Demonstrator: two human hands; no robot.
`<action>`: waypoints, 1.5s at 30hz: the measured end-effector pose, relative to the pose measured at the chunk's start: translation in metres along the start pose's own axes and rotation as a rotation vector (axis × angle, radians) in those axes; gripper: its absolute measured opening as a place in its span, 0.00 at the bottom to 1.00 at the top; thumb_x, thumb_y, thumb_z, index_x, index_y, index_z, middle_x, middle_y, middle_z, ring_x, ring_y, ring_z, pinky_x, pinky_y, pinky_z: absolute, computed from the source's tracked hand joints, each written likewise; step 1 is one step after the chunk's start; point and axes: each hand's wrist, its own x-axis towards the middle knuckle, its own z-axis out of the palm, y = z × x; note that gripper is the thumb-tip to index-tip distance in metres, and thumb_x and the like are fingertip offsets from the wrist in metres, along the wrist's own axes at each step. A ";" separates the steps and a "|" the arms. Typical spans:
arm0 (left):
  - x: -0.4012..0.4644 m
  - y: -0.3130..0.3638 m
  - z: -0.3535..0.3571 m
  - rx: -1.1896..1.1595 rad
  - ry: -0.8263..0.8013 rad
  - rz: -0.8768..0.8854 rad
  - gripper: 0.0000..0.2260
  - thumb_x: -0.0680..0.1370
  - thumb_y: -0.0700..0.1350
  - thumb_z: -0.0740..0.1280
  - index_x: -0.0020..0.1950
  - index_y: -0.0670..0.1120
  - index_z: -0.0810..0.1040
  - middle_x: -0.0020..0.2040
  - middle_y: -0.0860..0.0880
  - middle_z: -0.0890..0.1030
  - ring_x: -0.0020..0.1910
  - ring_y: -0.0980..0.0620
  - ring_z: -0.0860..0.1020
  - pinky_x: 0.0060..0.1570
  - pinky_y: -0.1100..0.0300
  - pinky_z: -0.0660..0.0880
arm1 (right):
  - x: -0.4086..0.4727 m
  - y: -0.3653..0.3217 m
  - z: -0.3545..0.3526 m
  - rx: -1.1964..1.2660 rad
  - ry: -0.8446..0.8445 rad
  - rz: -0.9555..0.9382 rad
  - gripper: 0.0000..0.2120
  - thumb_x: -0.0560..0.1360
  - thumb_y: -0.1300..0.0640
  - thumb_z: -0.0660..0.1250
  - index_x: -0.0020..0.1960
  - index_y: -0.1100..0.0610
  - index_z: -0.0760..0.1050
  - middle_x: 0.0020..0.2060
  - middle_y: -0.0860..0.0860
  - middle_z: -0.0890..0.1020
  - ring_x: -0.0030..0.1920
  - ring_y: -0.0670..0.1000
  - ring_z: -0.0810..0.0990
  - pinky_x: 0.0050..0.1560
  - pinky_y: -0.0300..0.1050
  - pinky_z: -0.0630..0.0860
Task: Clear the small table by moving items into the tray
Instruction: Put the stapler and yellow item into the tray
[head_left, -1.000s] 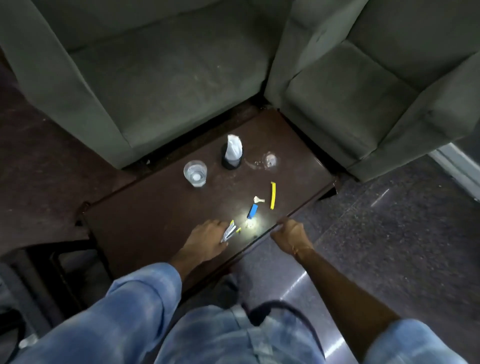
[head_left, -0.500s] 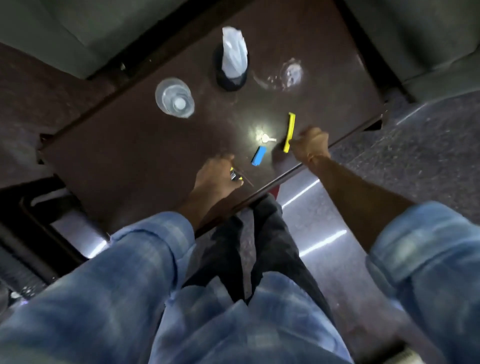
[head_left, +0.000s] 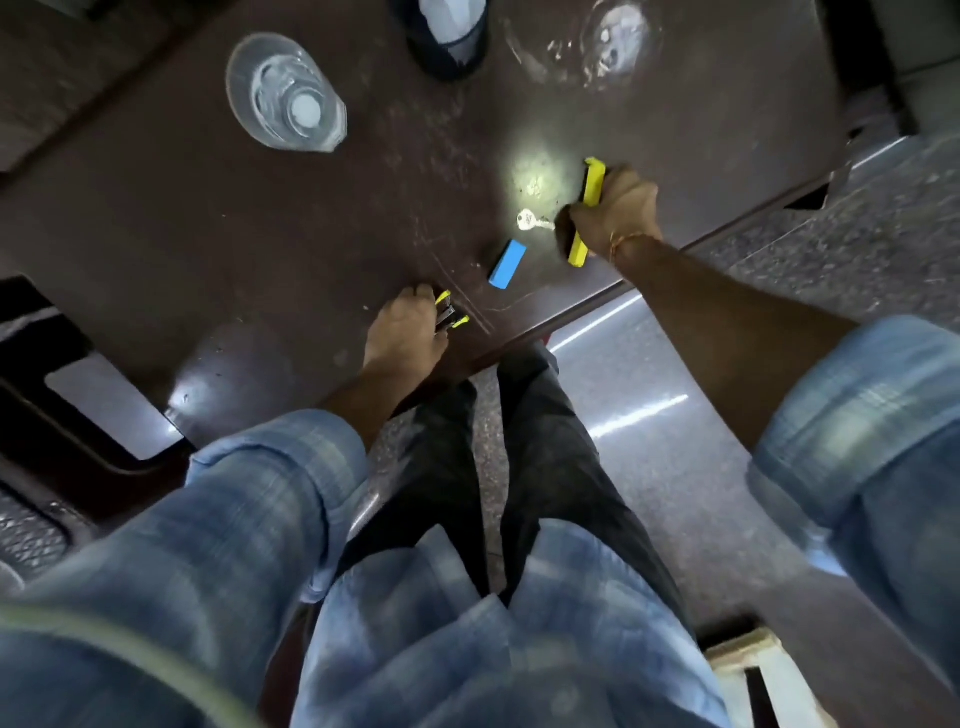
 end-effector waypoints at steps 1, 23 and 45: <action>0.000 0.000 -0.003 -0.008 0.013 0.000 0.15 0.74 0.43 0.71 0.56 0.39 0.73 0.53 0.38 0.78 0.51 0.38 0.79 0.49 0.48 0.75 | -0.001 0.000 -0.001 -0.009 -0.016 -0.005 0.22 0.63 0.54 0.70 0.55 0.61 0.75 0.53 0.57 0.79 0.45 0.56 0.78 0.37 0.35 0.71; -0.128 -0.023 -0.103 -0.195 0.318 -0.041 0.13 0.71 0.46 0.72 0.52 0.43 0.75 0.50 0.43 0.79 0.48 0.40 0.78 0.43 0.50 0.74 | -0.137 -0.044 -0.049 -0.045 -0.075 -0.387 0.11 0.74 0.57 0.64 0.52 0.63 0.77 0.50 0.63 0.82 0.53 0.64 0.80 0.43 0.41 0.65; -0.552 -0.312 0.011 -0.530 0.893 -0.773 0.12 0.70 0.48 0.74 0.50 0.47 0.80 0.49 0.45 0.84 0.51 0.42 0.81 0.43 0.57 0.73 | -0.541 -0.186 0.216 -0.434 -0.361 -1.389 0.10 0.72 0.61 0.68 0.51 0.56 0.84 0.45 0.53 0.86 0.48 0.53 0.82 0.44 0.37 0.70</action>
